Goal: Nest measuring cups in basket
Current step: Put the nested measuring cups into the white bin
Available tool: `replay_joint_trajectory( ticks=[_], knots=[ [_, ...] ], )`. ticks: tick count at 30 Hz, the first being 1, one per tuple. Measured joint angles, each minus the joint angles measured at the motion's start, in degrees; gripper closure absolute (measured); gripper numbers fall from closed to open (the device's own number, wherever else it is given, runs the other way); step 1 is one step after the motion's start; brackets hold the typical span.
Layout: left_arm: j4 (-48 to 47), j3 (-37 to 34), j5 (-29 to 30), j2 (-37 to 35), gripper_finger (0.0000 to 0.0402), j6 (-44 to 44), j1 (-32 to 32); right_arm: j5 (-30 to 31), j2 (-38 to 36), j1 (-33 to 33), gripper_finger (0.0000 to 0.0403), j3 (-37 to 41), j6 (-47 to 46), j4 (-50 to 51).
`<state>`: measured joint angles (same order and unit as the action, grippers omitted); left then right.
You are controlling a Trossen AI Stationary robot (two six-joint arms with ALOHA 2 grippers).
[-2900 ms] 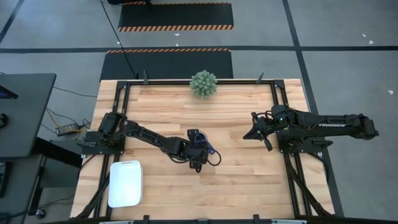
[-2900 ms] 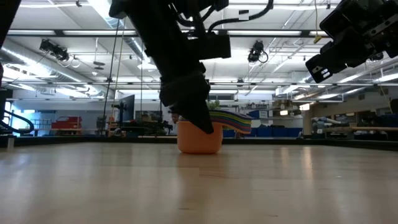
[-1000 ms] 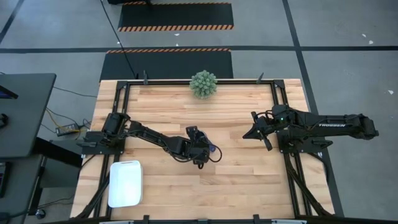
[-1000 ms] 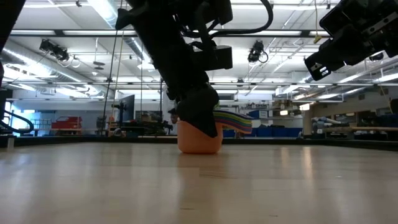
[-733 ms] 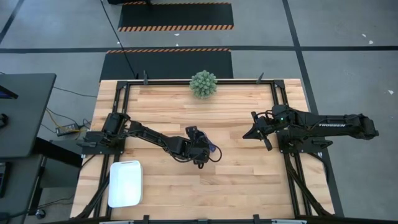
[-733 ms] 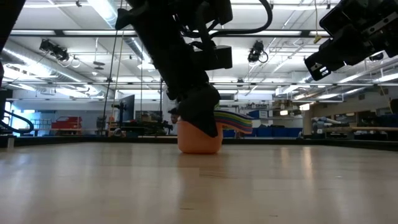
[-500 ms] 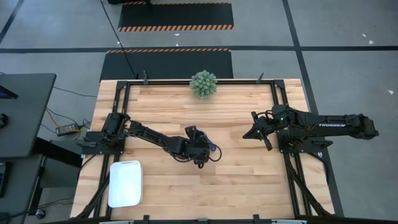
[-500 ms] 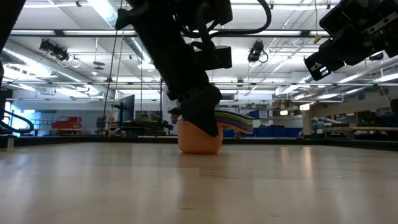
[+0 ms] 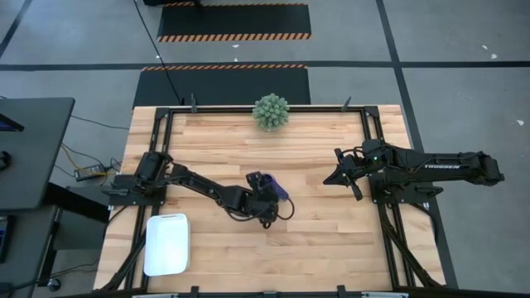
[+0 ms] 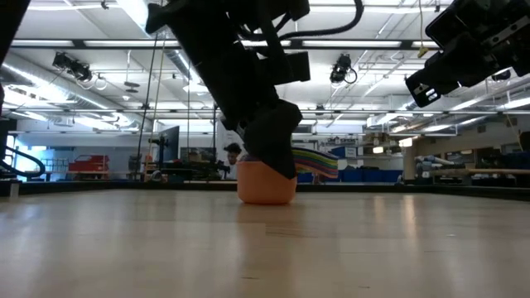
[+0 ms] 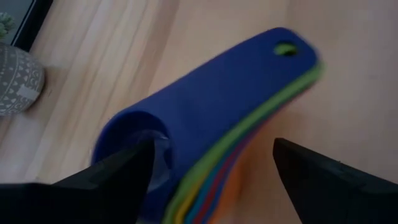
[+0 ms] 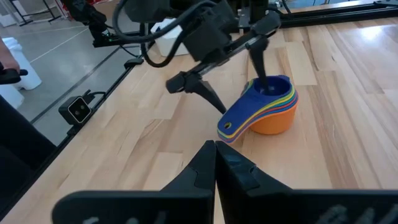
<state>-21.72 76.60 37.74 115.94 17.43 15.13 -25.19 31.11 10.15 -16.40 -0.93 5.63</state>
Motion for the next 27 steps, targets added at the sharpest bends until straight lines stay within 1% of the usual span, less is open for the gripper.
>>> replay_joint_trajectory(
  ticks=[3, 5, 7, 10, 13, 15, 27],
  knots=[
    [0.4, 0.0, 0.04, -0.02, 0.0068, -0.02, 0.99, 0.02, 0.0, 0.0, 0.0389, 0.0, 0.0, 0.0],
    [0.52, 0.0, 1.25, -0.02, 0.0068, -0.02, 1.59, 0.02, 0.0, 0.0, 0.0389, 0.0, 0.0, 0.0],
    [0.53, 0.0, 3.02, -0.02, 0.0068, -0.22, 2.07, 0.0, 0.0, 0.0, 0.0389, 0.0, 0.0, 0.0],
    [0.6, 0.0, 6.12, -0.02, 0.0068, -3.04, 3.1, 0.0, 0.0, 0.0, 0.0389, 0.0, 0.0, 0.0],
    [0.62, 0.0, 10.69, -0.02, 0.0068, -3.29, 4.4, 0.02, 0.0, 0.0, 0.0389, 0.0, 0.0, 0.0],
    [0.27, 0.0, 12.46, -0.04, 0.0068, -3.33, 5.06, 0.0, -0.02, 0.0, 0.0389, 0.0, 0.0, 0.0],
    [0.93, 0.02, 15.28, 2.94, 0.0068, -3.78, 5.69, 0.0, -0.01, 0.0, 0.0389, 0.0, 0.0, -0.02]
  ],
)
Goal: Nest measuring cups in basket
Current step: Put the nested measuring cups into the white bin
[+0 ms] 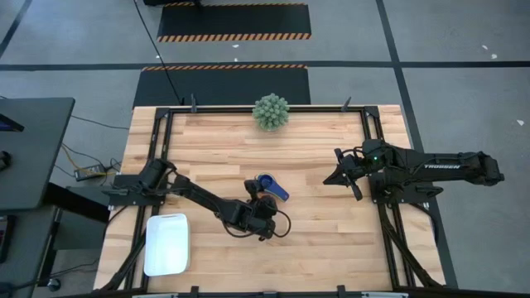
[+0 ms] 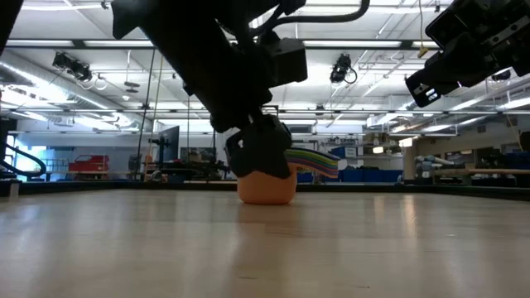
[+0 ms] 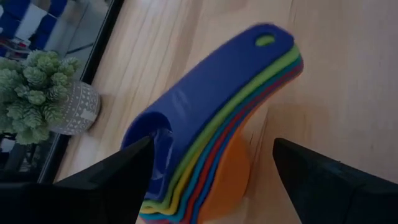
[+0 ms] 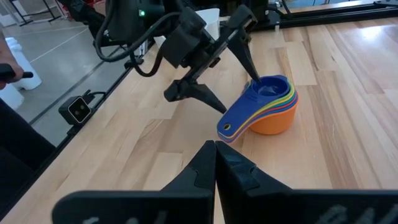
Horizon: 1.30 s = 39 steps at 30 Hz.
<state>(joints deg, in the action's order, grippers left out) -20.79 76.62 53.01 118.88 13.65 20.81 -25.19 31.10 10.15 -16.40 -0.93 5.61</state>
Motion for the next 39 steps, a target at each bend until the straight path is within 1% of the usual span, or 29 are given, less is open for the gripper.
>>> replay_joint_trajectory(
  ticks=[3, 7, 20, 25, 28, 39],
  knots=[
    [0.27, 0.0, 1.31, 0.05, 0.0068, -0.62, -0.1, 0.0, 0.01, 0.0, 0.0389, 0.0, 0.0, 0.0],
    [0.52, 0.0, 1.46, 0.46, 0.0068, -0.83, -0.83, 0.0, -0.01, 0.0, 0.0389, 0.0, 0.0, 0.0],
    [1.33, 0.0, 0.0, 1.52, 0.0068, -0.87, -2.6, 0.01, 0.0, -0.01, 0.0389, 0.0, 0.0, -0.46],
    [1.28, 0.0, -4.11, 1.52, 0.0068, -0.81, -4.04, 0.02, -0.01, 0.0, 0.0389, 0.0, 0.0, -0.46],
    [1.32, 0.0, -5.38, 1.52, 0.0068, -0.79, -4.91, 0.02, -0.01, 0.0, 0.0389, 0.0, 0.0, -0.46],
    [1.26, 0.0, -5.2, 1.52, 0.0068, 0.66, -5.65, 0.0, -0.01, 0.0, 0.0389, 0.0, 0.0, -0.46]
  ],
)
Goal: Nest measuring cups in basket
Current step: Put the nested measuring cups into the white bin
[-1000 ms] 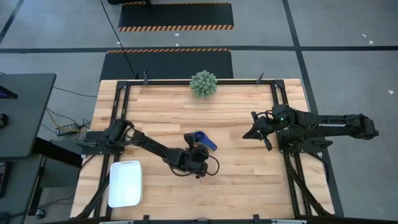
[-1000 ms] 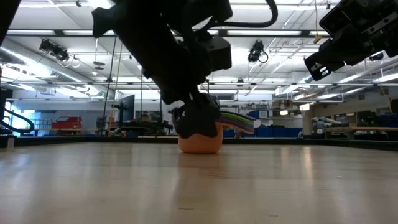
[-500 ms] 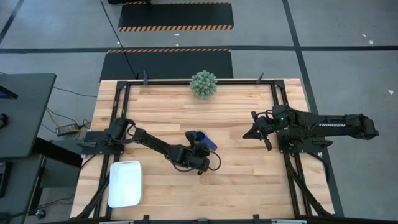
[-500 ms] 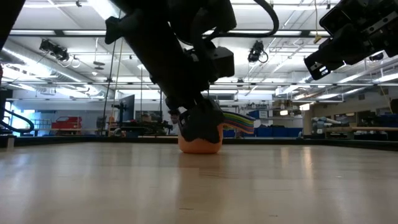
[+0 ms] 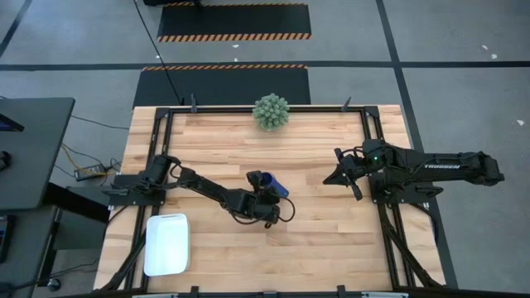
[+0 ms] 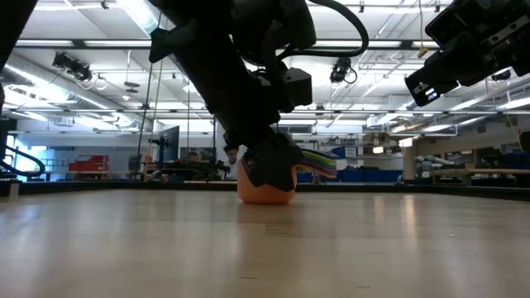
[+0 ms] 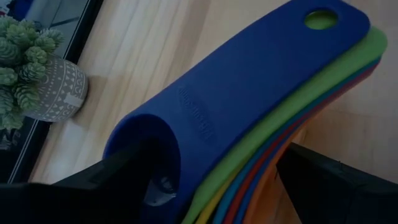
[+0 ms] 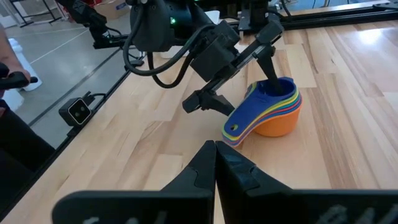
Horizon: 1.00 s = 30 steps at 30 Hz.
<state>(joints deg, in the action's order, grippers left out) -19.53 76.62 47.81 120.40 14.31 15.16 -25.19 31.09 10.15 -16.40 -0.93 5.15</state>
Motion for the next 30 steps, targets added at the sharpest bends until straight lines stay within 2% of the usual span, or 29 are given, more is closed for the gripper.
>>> replay_joint_trajectory(
  ticks=[16, 30],
  knots=[
    [-0.09, 0.0, 0.0, 0.0, 0.0074, -0.11, 0.0, 0.0, 0.0, 0.0, 0.0389, 0.0, 0.0, 0.02],
    [0.13, 0.11, -0.9, -0.2, 0.0164, -0.18, 0.2, 0.0, 0.0, 0.0, 0.0389, 0.0, 0.0, 0.02]
  ],
)
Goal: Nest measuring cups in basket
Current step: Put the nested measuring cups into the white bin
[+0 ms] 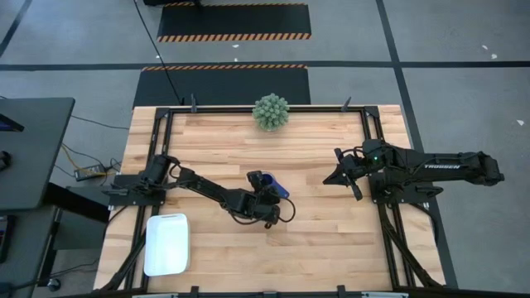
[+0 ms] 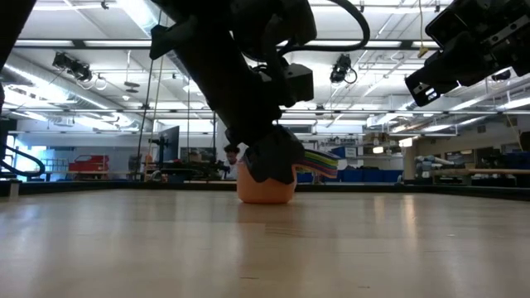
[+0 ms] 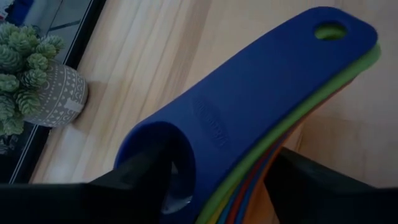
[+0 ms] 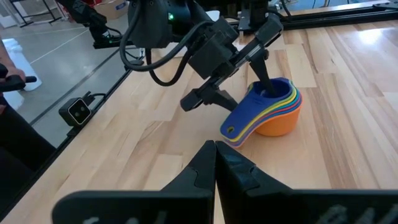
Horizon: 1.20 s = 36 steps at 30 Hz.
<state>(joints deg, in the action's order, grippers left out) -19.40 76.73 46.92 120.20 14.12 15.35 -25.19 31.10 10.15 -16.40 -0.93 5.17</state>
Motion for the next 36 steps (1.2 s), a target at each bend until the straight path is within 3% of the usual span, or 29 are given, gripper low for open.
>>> replay_joint_trajectory(
  ticks=[10, 36],
  knots=[
    [-0.16, 0.02, -0.55, -0.32, 0.0202, 0.01, 0.0, 0.0, 0.0, 0.0, 0.0389, 0.0, 0.0, 0.0],
    [-1.59, -0.11, -2.5, -1.6, 0.023, 2.47, -0.09, 0.0, 0.02, 0.0, 0.0389, 0.0, 0.0, -0.37]
  ],
)
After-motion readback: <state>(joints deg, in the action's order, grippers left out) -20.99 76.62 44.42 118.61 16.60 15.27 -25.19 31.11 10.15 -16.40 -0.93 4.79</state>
